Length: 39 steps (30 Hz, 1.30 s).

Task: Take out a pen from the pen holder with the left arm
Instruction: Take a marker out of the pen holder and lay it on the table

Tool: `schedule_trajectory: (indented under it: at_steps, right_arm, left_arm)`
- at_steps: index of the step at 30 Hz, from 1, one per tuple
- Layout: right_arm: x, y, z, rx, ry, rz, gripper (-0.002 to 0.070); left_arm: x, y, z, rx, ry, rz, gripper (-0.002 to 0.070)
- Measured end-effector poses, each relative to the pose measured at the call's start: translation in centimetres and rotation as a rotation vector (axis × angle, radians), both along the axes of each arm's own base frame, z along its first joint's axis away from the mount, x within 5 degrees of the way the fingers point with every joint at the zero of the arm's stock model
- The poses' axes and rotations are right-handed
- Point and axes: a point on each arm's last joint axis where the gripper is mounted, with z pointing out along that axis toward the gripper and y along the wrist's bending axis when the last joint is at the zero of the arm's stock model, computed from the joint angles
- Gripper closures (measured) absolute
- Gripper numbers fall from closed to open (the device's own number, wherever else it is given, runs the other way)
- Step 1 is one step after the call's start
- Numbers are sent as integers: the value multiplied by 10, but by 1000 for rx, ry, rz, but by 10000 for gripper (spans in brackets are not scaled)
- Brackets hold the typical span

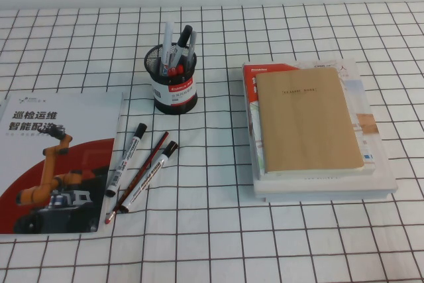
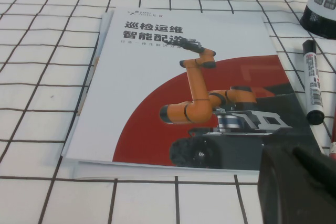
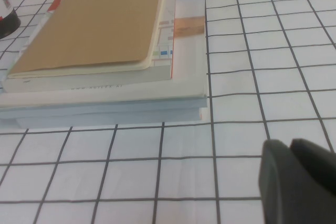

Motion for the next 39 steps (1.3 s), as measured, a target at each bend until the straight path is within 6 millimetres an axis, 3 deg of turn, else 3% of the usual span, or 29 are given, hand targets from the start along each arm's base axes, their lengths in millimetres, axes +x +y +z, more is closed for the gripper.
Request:
schedule_trajectory:
  at_steps: [32,39]
  right_arm:
    - [0,0,0,0,0,0,691]
    - [0,0,0,0,0,0,691]
  left_arm:
    - [1,0,2,-1,-21,1,678]
    - [4,-2,17,-183,-183,14,678]
